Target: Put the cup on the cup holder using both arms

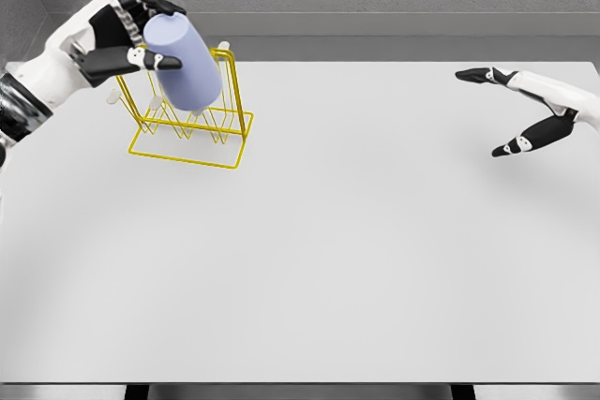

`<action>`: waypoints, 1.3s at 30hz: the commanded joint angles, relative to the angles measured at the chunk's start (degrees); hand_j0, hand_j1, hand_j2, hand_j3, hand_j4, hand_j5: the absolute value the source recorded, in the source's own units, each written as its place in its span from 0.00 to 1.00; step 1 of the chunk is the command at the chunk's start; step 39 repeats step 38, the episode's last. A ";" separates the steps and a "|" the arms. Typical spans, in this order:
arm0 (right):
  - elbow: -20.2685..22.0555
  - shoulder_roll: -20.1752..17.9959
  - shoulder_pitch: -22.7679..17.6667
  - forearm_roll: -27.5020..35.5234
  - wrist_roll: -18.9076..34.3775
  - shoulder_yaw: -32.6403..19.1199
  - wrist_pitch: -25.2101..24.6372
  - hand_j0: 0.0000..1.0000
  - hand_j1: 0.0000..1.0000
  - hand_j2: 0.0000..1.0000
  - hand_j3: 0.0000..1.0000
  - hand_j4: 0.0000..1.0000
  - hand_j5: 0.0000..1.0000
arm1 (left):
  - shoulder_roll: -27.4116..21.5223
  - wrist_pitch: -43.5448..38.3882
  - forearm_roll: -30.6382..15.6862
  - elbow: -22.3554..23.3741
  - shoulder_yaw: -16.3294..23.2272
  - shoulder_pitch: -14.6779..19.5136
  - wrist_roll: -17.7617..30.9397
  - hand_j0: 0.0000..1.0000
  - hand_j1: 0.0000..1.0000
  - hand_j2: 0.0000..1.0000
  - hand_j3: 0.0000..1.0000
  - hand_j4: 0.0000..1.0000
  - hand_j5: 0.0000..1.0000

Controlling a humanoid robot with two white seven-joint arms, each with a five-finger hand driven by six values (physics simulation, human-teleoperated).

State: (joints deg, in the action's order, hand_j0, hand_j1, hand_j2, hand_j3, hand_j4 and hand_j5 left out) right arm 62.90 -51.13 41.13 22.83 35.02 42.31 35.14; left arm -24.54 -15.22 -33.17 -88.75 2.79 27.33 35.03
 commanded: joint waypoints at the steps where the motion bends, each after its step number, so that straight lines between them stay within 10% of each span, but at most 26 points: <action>1: 0.03 -0.02 0.00 0.46 -0.02 -0.04 -0.14 1.00 1.00 1.00 1.00 1.00 1.00 | 0.37 0.01 0.13 -0.02 0.12 0.00 -0.03 0.42 0.42 0.42 0.42 0.42 0.42; 8: 0.03 -0.02 0.00 0.46 -0.02 -0.12 -0.14 1.00 1.00 1.00 1.00 1.00 1.00 | 0.37 -0.60 0.39 -0.11 0.12 -0.88 -0.03 0.46 0.46 0.46 0.46 0.46 0.46; 12: 0.03 -0.02 0.00 0.46 -0.02 -0.04 -0.14 1.00 1.00 1.00 1.00 1.00 1.00 | 0.28 -1.92 0.30 -0.55 0.12 -0.79 -0.03 0.89 0.89 0.89 0.89 0.89 0.89; 23: 0.03 -0.02 0.00 0.46 -0.02 -0.04 -0.14 1.00 1.00 1.00 1.00 1.00 1.00 | -0.51 -1.92 -0.75 -2.22 -0.24 -1.32 -0.03 0.99 0.99 0.99 0.99 0.99 0.99; 33: 0.03 -0.02 0.00 0.46 -0.02 -0.13 -0.14 1.00 1.00 1.00 1.00 1.00 1.00 | -12.73 -1.74 -16.57 -11.62 -5.07 -13.18 -0.03 1.00 1.00 1.00 1.00 1.00 1.00; 39: 0.03 -0.02 0.00 0.46 -0.02 -0.13 -0.14 1.00 1.00 1.00 1.00 1.00 1.00 | -12.82 -1.92 -17.27 -11.98 -4.37 -15.29 -0.03 1.00 1.00 1.00 1.00 1.00 1.00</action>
